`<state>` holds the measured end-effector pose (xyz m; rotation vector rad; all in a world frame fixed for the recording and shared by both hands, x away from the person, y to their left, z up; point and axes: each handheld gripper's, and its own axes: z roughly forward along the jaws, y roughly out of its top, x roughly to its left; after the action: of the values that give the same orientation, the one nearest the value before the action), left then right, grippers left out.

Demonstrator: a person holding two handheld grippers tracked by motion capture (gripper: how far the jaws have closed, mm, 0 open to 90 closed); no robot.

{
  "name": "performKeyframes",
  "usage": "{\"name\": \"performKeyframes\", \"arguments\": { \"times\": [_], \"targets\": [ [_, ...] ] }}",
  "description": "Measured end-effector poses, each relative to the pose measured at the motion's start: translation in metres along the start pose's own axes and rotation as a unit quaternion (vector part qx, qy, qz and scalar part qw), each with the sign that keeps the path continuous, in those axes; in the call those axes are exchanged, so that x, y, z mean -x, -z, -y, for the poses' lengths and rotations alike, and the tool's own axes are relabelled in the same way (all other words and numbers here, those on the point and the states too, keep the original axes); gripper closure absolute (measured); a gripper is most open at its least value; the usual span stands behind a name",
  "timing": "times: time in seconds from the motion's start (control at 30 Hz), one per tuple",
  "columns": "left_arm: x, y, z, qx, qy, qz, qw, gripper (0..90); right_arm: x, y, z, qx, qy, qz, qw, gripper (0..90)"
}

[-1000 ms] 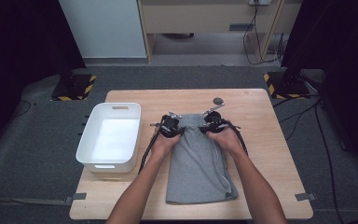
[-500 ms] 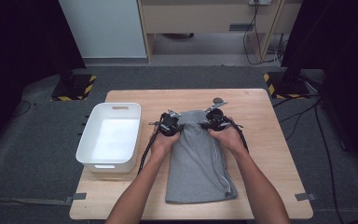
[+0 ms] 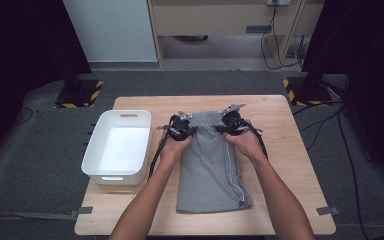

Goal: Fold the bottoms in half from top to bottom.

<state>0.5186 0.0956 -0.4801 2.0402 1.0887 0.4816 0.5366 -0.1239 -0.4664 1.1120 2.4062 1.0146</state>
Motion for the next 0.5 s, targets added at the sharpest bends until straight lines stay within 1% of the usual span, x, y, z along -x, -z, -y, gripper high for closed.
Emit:
{"name": "performKeyframes", "arguments": {
  "times": [0.17, 0.2, 0.27, 0.5],
  "targets": [
    [-0.003, 0.005, -0.006, 0.014, 0.006, -0.004, 0.9999, 80.9, 0.001, 0.006, -0.008, 0.017, 0.002, 0.001, 0.9998, 82.4],
    [-0.004, 0.006, -0.007, 0.016, 0.004, -0.007, 0.9998, 81.0, 0.001, 0.007, -0.01, 0.021, 0.002, -0.001, 0.9998, 82.4],
    [-0.004, 0.008, -0.008, 0.019, 0.005, -0.007, 0.9998, 81.1, 0.001, 0.01, -0.011, 0.028, 0.002, -0.003, 0.9996, 82.4],
    [-0.002, 0.01, -0.015, 0.029, 0.004, -0.006, 0.9996, 81.1, 0.003, 0.013, -0.012, 0.031, 0.002, 0.002, 0.9995, 82.4]
  ]
}}
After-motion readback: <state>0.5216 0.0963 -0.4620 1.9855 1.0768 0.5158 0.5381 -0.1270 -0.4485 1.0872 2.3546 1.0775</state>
